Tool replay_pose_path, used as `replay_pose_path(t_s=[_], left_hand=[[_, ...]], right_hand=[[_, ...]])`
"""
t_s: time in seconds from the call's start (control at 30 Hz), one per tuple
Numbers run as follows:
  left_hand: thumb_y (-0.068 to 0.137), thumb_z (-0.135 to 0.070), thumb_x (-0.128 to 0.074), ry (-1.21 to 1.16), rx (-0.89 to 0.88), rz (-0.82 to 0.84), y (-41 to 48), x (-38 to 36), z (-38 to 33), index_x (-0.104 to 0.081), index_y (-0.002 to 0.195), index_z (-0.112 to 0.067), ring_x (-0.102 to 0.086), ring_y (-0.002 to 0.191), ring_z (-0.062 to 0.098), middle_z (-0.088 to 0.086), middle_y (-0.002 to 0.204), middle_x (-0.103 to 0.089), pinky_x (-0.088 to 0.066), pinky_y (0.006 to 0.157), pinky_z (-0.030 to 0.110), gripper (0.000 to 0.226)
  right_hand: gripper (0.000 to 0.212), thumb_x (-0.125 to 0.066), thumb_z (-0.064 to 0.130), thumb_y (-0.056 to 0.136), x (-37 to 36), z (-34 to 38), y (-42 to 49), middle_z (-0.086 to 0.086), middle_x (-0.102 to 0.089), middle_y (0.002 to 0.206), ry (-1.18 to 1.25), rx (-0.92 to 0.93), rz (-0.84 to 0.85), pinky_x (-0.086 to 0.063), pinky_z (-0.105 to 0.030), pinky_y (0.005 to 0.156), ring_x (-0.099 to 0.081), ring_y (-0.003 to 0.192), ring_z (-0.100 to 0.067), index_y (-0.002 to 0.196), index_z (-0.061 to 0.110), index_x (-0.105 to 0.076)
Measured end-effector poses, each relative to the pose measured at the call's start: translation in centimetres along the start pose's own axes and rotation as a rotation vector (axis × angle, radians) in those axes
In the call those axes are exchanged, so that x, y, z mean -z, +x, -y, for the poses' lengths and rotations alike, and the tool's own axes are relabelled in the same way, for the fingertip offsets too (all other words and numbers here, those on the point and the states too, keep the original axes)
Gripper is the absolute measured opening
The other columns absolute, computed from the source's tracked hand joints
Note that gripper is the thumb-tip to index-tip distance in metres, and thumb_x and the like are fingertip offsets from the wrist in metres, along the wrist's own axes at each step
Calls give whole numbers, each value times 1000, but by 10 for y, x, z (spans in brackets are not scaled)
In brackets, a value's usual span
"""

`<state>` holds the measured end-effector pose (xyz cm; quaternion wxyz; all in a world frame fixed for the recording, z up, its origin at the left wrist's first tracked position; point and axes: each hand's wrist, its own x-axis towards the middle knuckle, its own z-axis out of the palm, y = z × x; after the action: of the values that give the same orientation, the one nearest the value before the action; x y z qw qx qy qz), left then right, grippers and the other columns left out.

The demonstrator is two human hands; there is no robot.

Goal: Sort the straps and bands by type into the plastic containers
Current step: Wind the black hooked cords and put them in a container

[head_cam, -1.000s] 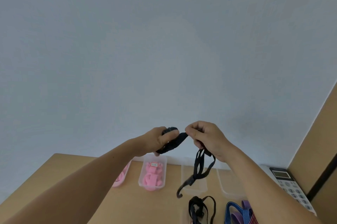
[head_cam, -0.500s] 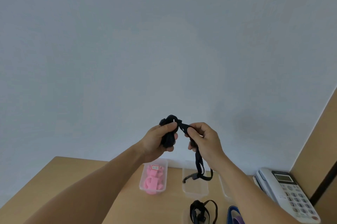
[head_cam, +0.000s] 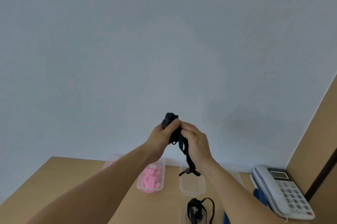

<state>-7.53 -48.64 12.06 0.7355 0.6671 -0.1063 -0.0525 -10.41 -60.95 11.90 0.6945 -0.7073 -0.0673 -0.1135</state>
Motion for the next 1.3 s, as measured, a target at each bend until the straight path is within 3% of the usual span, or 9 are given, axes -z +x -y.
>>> replay_pose_path(t_s=[0.13,0.27,0.4,0.57,0.67,0.87,0.97,1.17,1.3], left_hand=[[94,-28,-64,-316,79,14,2,2,0,-59,111,3,-59,96,27,20,102,-58,-50,86,34,36],[95,-18,-61,-408,63,-15,4,-4,-7,-61,106,1,-70,89,24,15,94,-68,-58,76,34,22],[95,-17,-63,-530,48,-157,8,-7,-10,-60,108,-2,-70,92,28,14,95,-70,-58,70,36,20],[96,-16,-62,-620,28,-221,15,1,-16,-57,109,-2,-71,93,33,15,90,-69,-53,95,47,20],[95,-15,-62,-708,34,-264,21,5,-25,-56,101,-2,-68,71,27,12,79,-63,-58,79,47,16],[92,-20,-62,27,-112,-347,28,20,-12,-49,86,-9,-52,56,17,8,70,-52,-49,58,32,18],[92,-24,-63,332,-106,-210,26,33,-3,-48,83,-12,-56,57,15,6,70,-54,-47,61,34,21],[84,-44,-64,153,198,320,3,35,3,-57,94,-10,-52,62,13,3,76,-56,-45,56,24,36],[84,-6,-66,206,234,544,-5,27,8,-60,109,-16,-52,68,10,-5,81,-55,-46,61,24,27]], right_hand=[[45,-43,11,98,3,-6,5,23,-22,151,-153,4,57,-21,-22,106,-15,142,-1,111,49,-64],[42,-43,19,103,5,-7,-2,22,-25,151,-62,-16,113,-33,-24,107,-34,132,4,129,51,-49],[63,-55,30,98,2,-16,-5,7,-60,122,-54,-116,101,-52,-27,81,-68,81,-5,149,40,-18],[34,-49,38,99,7,-27,-4,7,-50,59,-266,-93,160,-35,-25,56,-40,54,-9,103,6,-60],[35,-47,44,99,10,-35,-9,13,-45,55,-399,-84,211,-35,-25,58,-38,51,-6,94,13,-62],[21,-47,44,100,17,-32,-12,8,-50,71,-514,-79,394,-38,-25,61,-45,61,-8,96,26,-55],[11,-52,33,99,24,-18,-5,10,-58,78,-597,-22,416,-40,-17,61,-49,60,0,98,25,-60],[11,-69,22,90,39,6,12,0,-73,80,-366,-42,253,-43,-22,55,-49,51,-8,98,20,-62],[24,-77,27,83,38,8,16,-1,-71,66,-353,-76,219,-41,-20,52,-47,50,-12,90,13,-60]])
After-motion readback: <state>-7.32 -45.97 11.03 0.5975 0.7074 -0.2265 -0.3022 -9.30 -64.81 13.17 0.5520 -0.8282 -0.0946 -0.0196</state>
